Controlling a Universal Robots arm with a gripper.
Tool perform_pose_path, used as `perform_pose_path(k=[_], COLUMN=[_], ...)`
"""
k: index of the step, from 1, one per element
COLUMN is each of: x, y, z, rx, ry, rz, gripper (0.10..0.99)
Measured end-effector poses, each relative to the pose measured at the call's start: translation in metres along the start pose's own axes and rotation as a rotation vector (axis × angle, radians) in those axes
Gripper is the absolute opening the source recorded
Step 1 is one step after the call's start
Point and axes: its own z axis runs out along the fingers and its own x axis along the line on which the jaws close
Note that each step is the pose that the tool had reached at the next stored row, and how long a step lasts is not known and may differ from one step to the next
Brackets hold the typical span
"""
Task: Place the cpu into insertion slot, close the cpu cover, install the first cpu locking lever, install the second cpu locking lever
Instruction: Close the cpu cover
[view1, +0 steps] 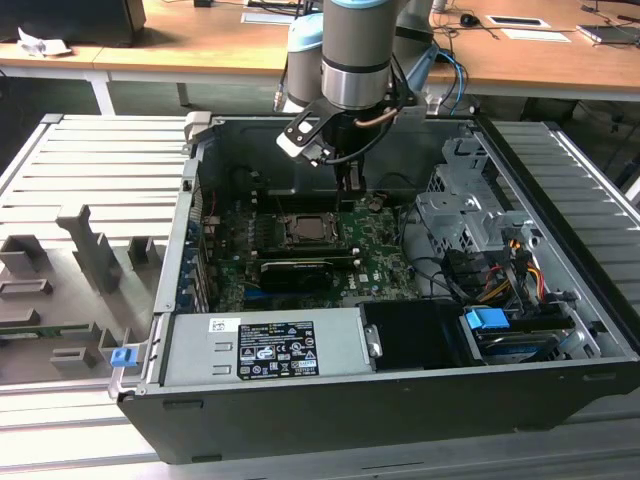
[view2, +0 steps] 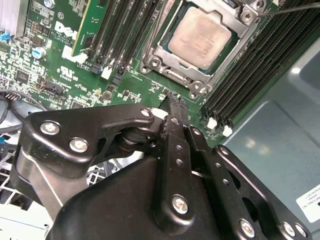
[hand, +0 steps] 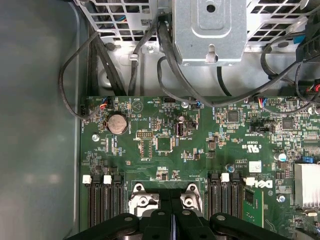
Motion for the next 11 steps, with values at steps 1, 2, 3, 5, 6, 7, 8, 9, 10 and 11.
perform_pose_path(k=[1, 2, 3, 5, 6, 7, 8, 9, 10, 11], x=[0.0, 0.0, 0.0, -0.0001, -0.0001, -0.0001, -0.0001, -0.0002, -0.0002, -0.0002], y=[-0.0009, -0.002, -0.0045, -0.0062, -0.007, -0.0075, -0.008, -0.0087, -0.0101, -0.0121], z=[0.0, 0.0, 0.0006, 0.0023, 0.0052, 0.0071, 0.0089, 0.0115, 0.0134, 0.0149], rx=[0.0, 0.0, 0.0, 0.0, 0.0, 0.0, 0.0, 0.0, 0.0, 0.0], ry=[-0.0001, 0.0, 0.0003, 0.0, 0.0001, 0.0001, 0.0001, 0.0001, 0.0004, 0.001], rz=[0.0, 0.0, 0.0, 0.0, 0.0, 0.0, 0.0, -0.001, -0.001, -0.001], gripper=[0.106, 0.106, 0.106, 0.106, 0.106, 0.106, 0.106, 0.106, 0.106, 0.106])
